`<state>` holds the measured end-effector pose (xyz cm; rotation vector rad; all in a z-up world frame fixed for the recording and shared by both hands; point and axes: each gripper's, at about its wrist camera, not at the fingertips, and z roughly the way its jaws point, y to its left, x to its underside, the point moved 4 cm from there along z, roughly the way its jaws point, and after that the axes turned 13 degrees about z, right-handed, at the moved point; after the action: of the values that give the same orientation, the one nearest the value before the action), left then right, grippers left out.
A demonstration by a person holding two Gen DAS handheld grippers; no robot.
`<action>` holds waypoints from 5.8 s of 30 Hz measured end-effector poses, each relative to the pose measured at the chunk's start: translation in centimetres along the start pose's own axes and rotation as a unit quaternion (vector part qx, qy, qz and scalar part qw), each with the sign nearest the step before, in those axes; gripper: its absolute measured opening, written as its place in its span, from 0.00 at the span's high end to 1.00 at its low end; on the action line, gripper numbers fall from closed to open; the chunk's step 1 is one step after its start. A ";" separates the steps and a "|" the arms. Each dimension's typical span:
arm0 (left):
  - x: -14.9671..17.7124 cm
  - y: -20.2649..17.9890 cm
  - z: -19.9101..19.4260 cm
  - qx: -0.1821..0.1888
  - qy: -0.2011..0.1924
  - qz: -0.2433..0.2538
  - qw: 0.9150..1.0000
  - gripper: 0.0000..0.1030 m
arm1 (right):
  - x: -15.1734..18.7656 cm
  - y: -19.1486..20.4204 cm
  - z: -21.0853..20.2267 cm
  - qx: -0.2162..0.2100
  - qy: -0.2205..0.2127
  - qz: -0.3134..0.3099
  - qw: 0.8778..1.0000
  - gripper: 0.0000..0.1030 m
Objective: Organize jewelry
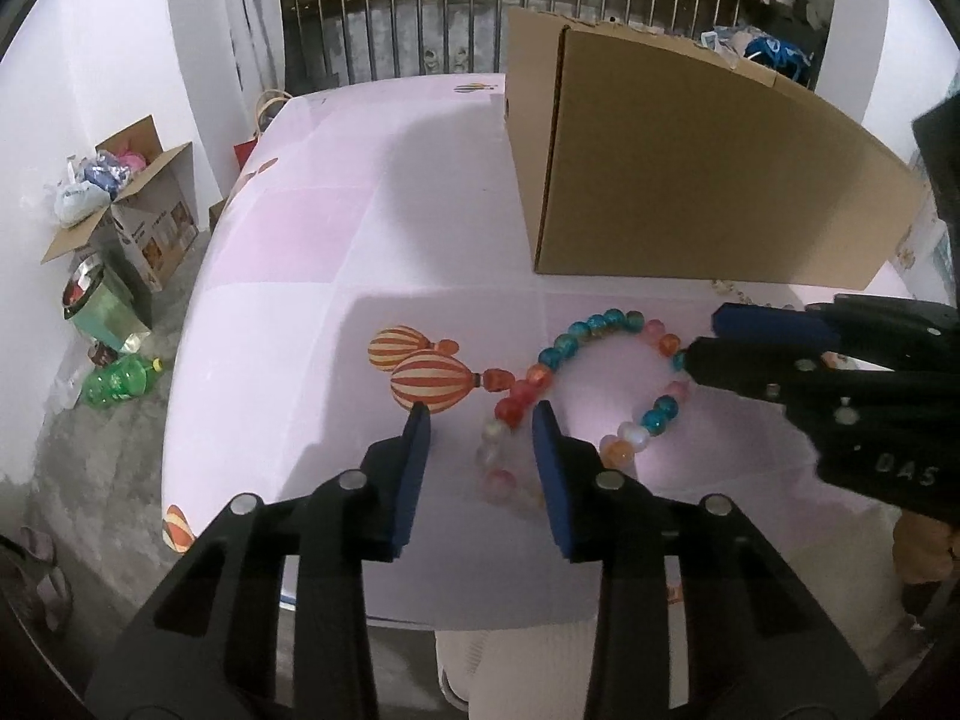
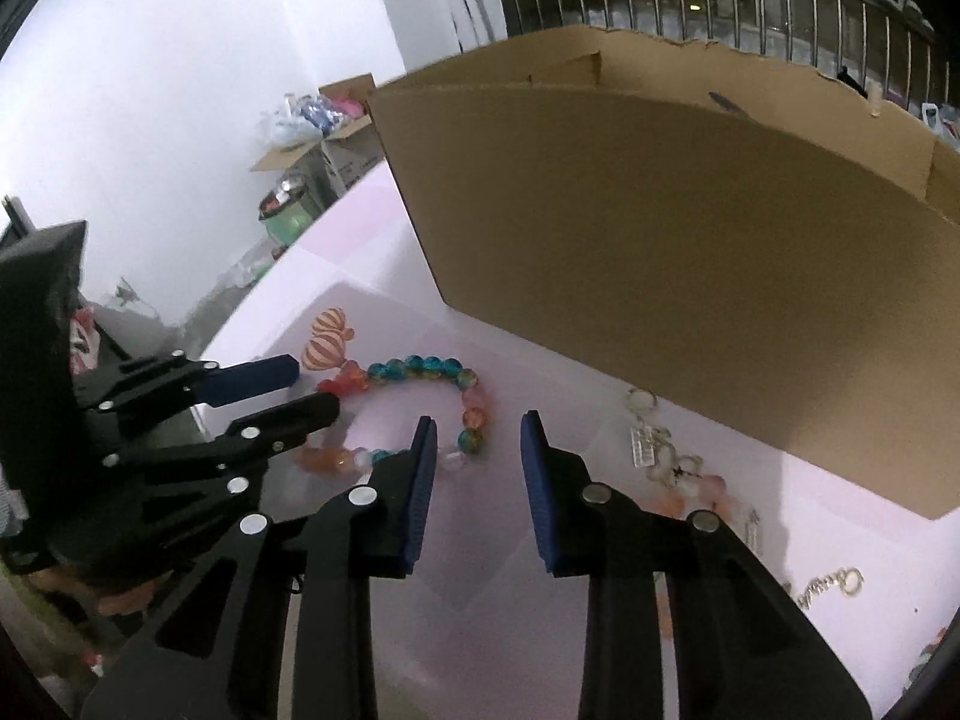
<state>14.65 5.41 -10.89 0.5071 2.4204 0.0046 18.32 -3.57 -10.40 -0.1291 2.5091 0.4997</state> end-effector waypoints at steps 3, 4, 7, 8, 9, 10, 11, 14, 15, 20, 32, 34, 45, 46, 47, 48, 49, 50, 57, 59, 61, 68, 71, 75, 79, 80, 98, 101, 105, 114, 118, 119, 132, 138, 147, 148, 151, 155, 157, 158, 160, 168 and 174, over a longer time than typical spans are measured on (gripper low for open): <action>-0.2 0.3 0.2 -0.002 -0.002 0.001 1.000 0.70 | 0.0 0.2 0.6 0.004 0.002 -0.006 1.000 0.73; -0.2 0.3 0.2 -0.002 -0.002 0.000 1.000 0.71 | 0.0 0.3 0.8 0.006 0.004 -0.008 1.000 0.75; -0.3 0.2 0.3 -0.003 -0.004 -0.002 1.000 0.73 | 0.0 0.8 1.1 0.008 0.007 -0.014 1.000 0.79; -0.3 0.2 0.3 -0.004 -0.004 -0.002 1.000 0.73 | 0.2 1.1 1.0 0.010 0.007 -0.017 1.000 0.81; -0.3 0.2 0.3 -0.005 -0.004 -0.003 1.000 0.74 | 0.2 1.2 1.0 0.011 0.007 -0.020 1.000 0.82; -0.3 0.1 0.3 -0.005 -0.005 -0.004 1.000 0.75 | 0.3 1.3 1.0 0.011 0.008 -0.023 1.000 0.84; -0.3 0.1 0.4 -0.006 -0.005 -0.005 1.000 0.76 | 0.1 1.5 1.1 0.012 0.009 -0.025 1.000 0.86; -0.4 0.1 0.4 -0.008 -0.005 -0.009 1.000 0.80 | 0.2 1.5 1.0 0.016 0.012 -0.029 0.999 0.87; -0.4 0.1 0.4 -0.007 -0.005 -0.009 1.000 0.82 | 0.2 1.4 0.9 0.015 0.013 -0.029 0.999 0.87; -0.4 -0.2 0.2 0.006 -0.004 -0.014 1.000 0.89 | 0.2 0.9 0.7 0.011 0.024 -0.016 1.000 0.90; -0.6 -0.7 0.3 0.021 0.001 -0.020 1.000 0.80 | 0.3 1.1 0.9 0.015 0.028 -0.008 0.999 0.89; -0.7 -0.9 0.4 0.017 0.000 -0.018 1.000 0.79 | 0.3 1.3 1.0 0.016 0.026 -0.009 0.999 0.89; -0.6 -0.3 0.5 0.009 -0.002 -0.032 0.999 0.92 | 0.2 0.8 1.0 0.009 0.030 0.005 1.000 0.90; -0.6 -0.1 0.4 0.013 -0.002 -0.035 0.999 0.92 | 0.1 0.7 1.0 0.005 0.032 0.010 0.999 0.90; -0.6 0.0 0.3 0.017 -0.003 -0.041 0.999 0.92 | 0.3 0.7 0.9 0.003 0.033 0.012 0.999 0.90; -0.6 0.1 0.2 0.020 -0.004 -0.044 0.999 0.92 | 0.3 0.7 0.9 0.001 0.035 0.014 0.999 0.90; -0.6 0.1 0.1 0.022 -0.005 -0.046 0.999 0.92 | 0.4 0.8 0.9 0.000 0.035 0.015 0.999 0.90; -0.6 0.1 0.0 0.024 -0.006 -0.048 0.999 0.92 | 0.4 0.8 0.8 -0.001 0.035 0.016 0.999 0.90; -0.9 0.2 -1.3 0.034 -0.021 -0.058 0.998 0.92 | 0.2 1.2 0.1 -0.006 0.025 0.013 1.000 0.90; -1.0 0.2 -1.6 0.035 -0.024 -0.060 0.997 0.92 | 0.2 1.1 -0.4 -0.007 0.021 0.013 1.000 0.90; -1.2 0.2 -2.0 0.035 -0.028 -0.061 0.997 0.92 | 0.1 1.1 -0.7 -0.009 0.017 0.014 1.000 0.90; -1.4 0.0 -3.6 0.036 -0.042 -0.062 0.997 0.92 | 0.2 1.1 -2.2 -0.013 0.003 0.014 1.000 0.90; -1.7 -0.2 -4.5 0.035 -0.051 -0.059 0.996 0.92 | 0.2 1.1 -3.0 -0.016 -0.005 0.015 1.000 0.90; -2.8 -0.7 -6.5 0.040 -0.069 -0.049 0.996 0.92 | -0.3 0.9 -4.7 -0.019 -0.025 0.016 0.999 0.90; -4.8 -1.0 -8.8 0.050 -0.098 -0.030 0.993 0.92 | -1.6 0.6 -7.3 -0.024 -0.053 0.017 0.998 0.90; -5.4 -1.1 -9.4 0.053 -0.105 -0.025 0.993 0.92 | -2.2 0.5 -8.4 -0.026 -0.065 0.017 0.997 0.90; -20.5 -1.7 -6.5 0.088 -0.113 0.037 0.989 0.92 | -14.9 -5.5 -10.0 -0.016 -0.074 0.061 0.995 0.90; -21.1 -1.7 -3.0 0.081 -0.073 0.040 0.993 0.92 | -15.3 -6.1 -7.3 -0.001 -0.029 0.064 0.998 0.90; -20.5 -1.4 0.4 0.072 -0.027 0.040 0.996 0.92 | -15.1 -6.2 -4.4 0.008 0.013 0.055 0.998 0.90; -19.7 -0.1 1.6 0.057 -0.013 0.031 0.998 0.75 | -14.4 -7.0 -3.3 0.009 0.034 0.064 0.997 0.89; -19.1 0.3 0.1 0.047 -0.035 0.025 0.998 0.75 | -15.5 -8.2 -5.1 0.013 0.015 0.068 0.997 0.89; -18.9 0.4 -0.5 0.041 -0.043 0.025 0.998 0.75 | -16.1 -8.6 -5.5 0.018 0.011 0.067 0.998 0.89; -11.6 4.8 -5.2 0.005 -0.089 -0.059 0.994 0.73 | -18.6 -5.9 3.5 0.027 0.187 -0.027 0.982 0.89; -9.4 7.0 -5.0 -0.003 -0.082 -0.083 0.993 0.73 | -20.2 -7.7 8.8 0.116 0.205 -0.026 0.971 0.89; -7.6 8.5 -3.4 0.009 -0.078 -0.101 0.992 0.71 | -21.0 -15.5 4.2 0.244 0.162 0.030 0.956 0.89; -7.4 8.6 -3.1 0.012 -0.076 -0.103 0.992 0.71 | -20.7 -16.2 4.0 0.247 0.167 0.041 0.954 0.88; -7.0 8.5 -2.7 0.021 -0.073 -0.110 0.991 0.71 | -19.9 -17.2 3.3 0.241 0.174 0.065 0.953 0.83; -6.4 8.0 -3.0 0.028 -0.073 -0.115 0.990 0.71 | -20.1 -16.2 0.3 0.178 0.132 0.090 0.971 0.81; -6.1 7.7 -3.7 0.030 -0.079 -0.114 0.990 0.70 | -20.1 -15.2 -1.9 0.144 0.102 0.098 0.979 0.76; -5.8 7.4 -4.0 0.033 -0.081 -0.112 0.990 0.69 | -20.1 -14.5 -3.5 0.128 0.078 0.101 0.984 0.75; -5.3 6.6 -4.6 0.036 -0.082 -0.105 0.990 0.67 | -20.1 -13.2 -6.1 0.102 0.044 0.104 0.988 0.75; -3.6 1.8 -5.8 0.076 -0.081 -0.064 0.992 0.61 | -11.9 -10.1 -18.2 0.039 -0.108 0.085 0.990 0.68; -2.6 -3.4 -4.6 0.122 -0.059 -0.021 0.991 0.61 | -3.2 -11.6 -18.7 0.050 -0.128 0.109 0.985 0.68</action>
<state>12.49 1.91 -6.12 0.5475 2.3260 -0.3337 13.63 -21.43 1.96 0.2365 2.3001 0.4452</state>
